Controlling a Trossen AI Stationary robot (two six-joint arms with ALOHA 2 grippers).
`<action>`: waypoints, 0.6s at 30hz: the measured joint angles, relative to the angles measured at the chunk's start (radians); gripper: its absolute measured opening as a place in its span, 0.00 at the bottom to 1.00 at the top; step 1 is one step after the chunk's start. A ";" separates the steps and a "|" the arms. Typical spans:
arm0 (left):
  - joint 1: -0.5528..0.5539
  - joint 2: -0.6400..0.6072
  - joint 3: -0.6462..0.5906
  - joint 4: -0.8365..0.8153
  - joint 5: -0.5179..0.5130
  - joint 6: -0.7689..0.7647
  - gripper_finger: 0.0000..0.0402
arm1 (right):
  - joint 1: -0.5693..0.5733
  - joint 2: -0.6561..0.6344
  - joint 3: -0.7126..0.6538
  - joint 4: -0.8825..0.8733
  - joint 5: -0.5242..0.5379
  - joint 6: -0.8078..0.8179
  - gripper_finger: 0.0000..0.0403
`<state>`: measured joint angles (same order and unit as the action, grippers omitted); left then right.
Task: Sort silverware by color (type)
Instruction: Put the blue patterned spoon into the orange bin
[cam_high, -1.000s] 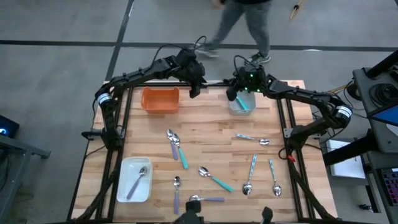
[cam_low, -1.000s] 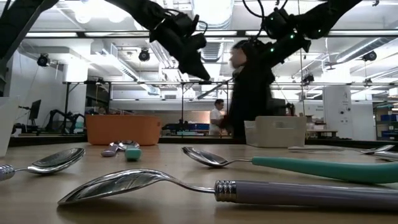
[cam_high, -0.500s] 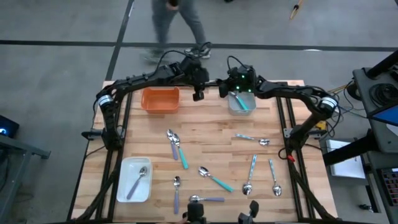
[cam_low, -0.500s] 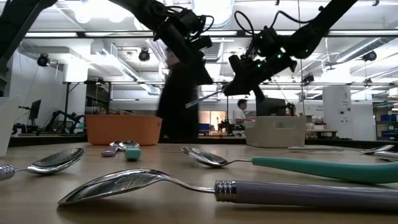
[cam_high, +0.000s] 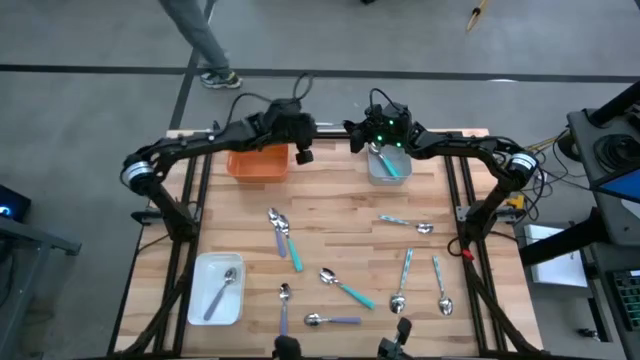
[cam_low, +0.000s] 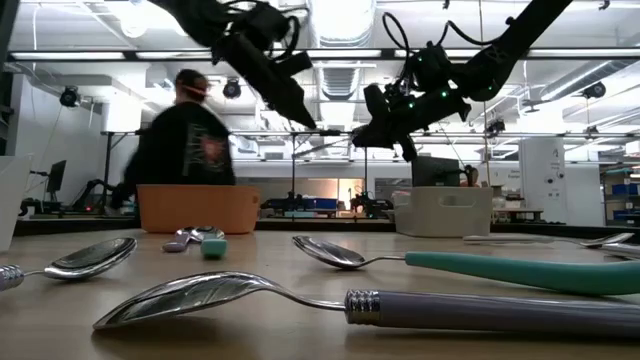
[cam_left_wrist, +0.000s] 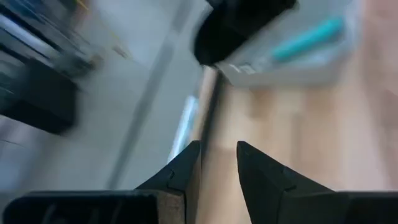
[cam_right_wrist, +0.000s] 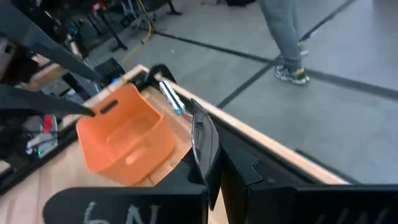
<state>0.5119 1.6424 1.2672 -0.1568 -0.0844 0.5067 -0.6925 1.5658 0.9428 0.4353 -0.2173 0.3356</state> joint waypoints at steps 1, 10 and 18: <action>-0.005 -0.012 -0.043 0.084 -0.017 0.007 0.21 | 0.000 0.000 0.000 0.011 0.000 0.002 0.02; -0.038 0.021 -0.227 0.620 -0.092 0.124 0.24 | 0.001 0.001 0.000 0.019 0.000 0.014 0.02; -0.040 0.130 -0.190 0.654 -0.141 0.172 0.37 | 0.001 0.001 0.000 0.018 0.006 0.017 0.02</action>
<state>0.4719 1.7725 1.0767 0.4967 -0.2255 0.6792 -0.6920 1.5665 0.9428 0.4538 -0.2115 0.3523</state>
